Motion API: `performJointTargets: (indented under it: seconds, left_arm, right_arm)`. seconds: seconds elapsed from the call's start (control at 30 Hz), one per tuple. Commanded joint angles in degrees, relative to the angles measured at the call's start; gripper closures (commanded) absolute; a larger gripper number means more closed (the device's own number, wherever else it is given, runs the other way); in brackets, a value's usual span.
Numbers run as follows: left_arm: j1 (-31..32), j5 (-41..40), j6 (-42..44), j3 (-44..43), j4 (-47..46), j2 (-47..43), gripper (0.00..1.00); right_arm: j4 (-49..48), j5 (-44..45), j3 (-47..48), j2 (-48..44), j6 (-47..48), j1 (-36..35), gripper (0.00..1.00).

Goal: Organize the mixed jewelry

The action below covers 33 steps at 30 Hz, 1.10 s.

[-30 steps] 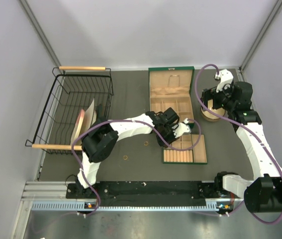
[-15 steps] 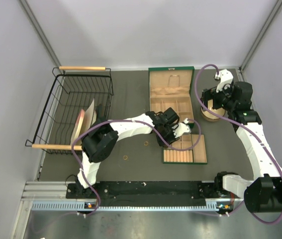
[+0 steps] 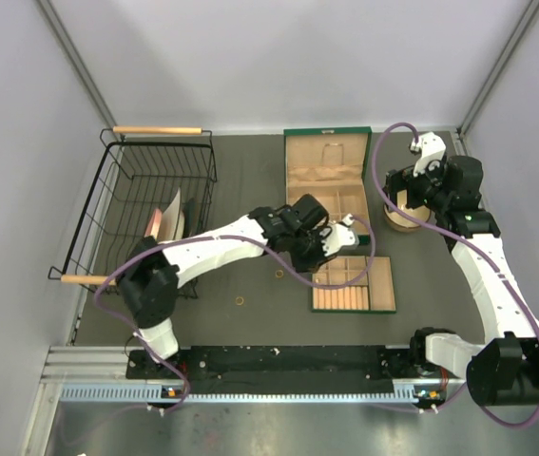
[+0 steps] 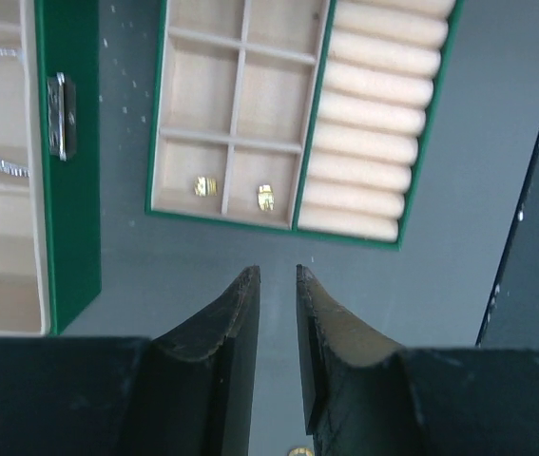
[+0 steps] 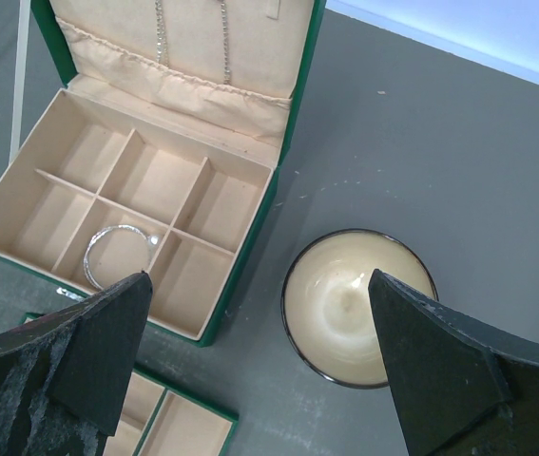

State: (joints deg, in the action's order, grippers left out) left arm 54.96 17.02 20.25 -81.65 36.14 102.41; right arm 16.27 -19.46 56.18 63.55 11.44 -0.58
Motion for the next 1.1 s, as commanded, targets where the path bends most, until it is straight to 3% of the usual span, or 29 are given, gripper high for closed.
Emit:
performJointTargets:
  seconds: [0.0, 0.23, 0.53, 1.07]
  left_arm:
    - [-2.91, 1.08, 6.89, 5.52, 2.0, -6.34, 0.72]
    - [-10.3, 8.47, 23.41, 14.84, 4.73, -14.33, 0.71]
    - [-16.64, 18.22, 44.42, 15.82, 9.39, -11.98, 0.67]
    - [-16.55, 15.33, 48.83, 14.5, 5.0, -3.36, 0.62]
  right_arm:
    - [-1.07, -0.49, -0.02, 0.17, 0.6, 0.14, 0.01]
    - [-1.07, -1.19, -0.02, 0.52, 0.51, 0.14, 0.01]
    - [-0.98, -1.63, -0.11, 0.61, 0.42, 0.05, 0.01]
    - [-0.98, -1.72, -0.11, 0.26, 0.77, 0.05, 0.01]
